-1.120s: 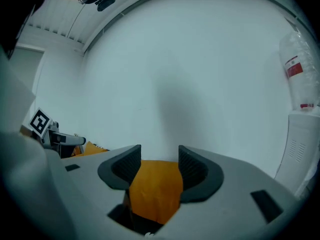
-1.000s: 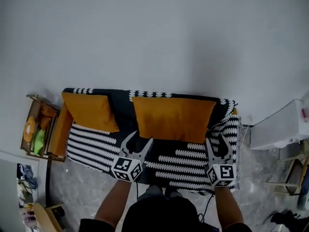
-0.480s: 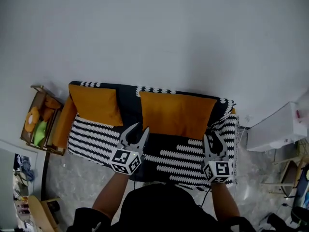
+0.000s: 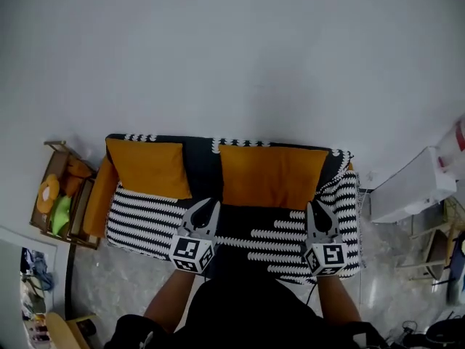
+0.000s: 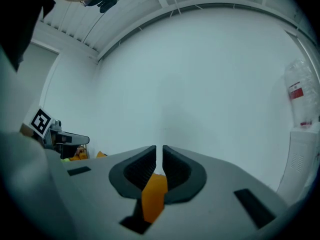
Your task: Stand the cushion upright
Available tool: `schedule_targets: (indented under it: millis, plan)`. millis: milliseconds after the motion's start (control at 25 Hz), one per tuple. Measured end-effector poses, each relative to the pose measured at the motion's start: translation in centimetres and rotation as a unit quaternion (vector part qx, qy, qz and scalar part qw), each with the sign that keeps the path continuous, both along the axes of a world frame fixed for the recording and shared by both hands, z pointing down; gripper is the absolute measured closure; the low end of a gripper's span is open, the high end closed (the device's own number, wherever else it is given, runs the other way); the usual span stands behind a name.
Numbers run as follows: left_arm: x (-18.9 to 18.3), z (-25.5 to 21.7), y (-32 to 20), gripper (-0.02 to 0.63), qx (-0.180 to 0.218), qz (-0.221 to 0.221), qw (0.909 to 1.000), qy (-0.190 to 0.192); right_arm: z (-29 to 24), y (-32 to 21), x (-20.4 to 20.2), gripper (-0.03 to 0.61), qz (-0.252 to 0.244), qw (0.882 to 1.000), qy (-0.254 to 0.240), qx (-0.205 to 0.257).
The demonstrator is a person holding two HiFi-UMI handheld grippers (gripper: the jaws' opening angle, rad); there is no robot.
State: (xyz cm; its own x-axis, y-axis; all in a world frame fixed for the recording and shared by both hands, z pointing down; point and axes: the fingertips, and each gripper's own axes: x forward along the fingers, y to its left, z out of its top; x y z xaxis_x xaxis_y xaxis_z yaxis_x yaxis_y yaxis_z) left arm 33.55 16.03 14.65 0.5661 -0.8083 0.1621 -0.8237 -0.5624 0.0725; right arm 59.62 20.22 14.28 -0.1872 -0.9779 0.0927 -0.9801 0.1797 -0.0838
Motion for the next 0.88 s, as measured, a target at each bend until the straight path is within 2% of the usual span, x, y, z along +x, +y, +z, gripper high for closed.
schedule_targets:
  millis: [320,600,880]
  plan:
    - [-2.5,-0.7,-0.3,0.561,0.002,0.015,0.9994,0.032,0.4,1.1,-1.8,0.537,0.015,1.000,0.011,-0.007]
    - [-2.7,-1.6,-0.9,0.562,0.014,0.025,0.9989,0.038,-0.8,0.6,-2.6,0.540,0.012,1.000,0.004,0.006]
    - [-2.6,-2.4,-1.5,0.561,0.017,0.018,0.9978,0.062,-1.7,-0.2,-2.0,0.541,0.010,1.000,-0.012,0.013]
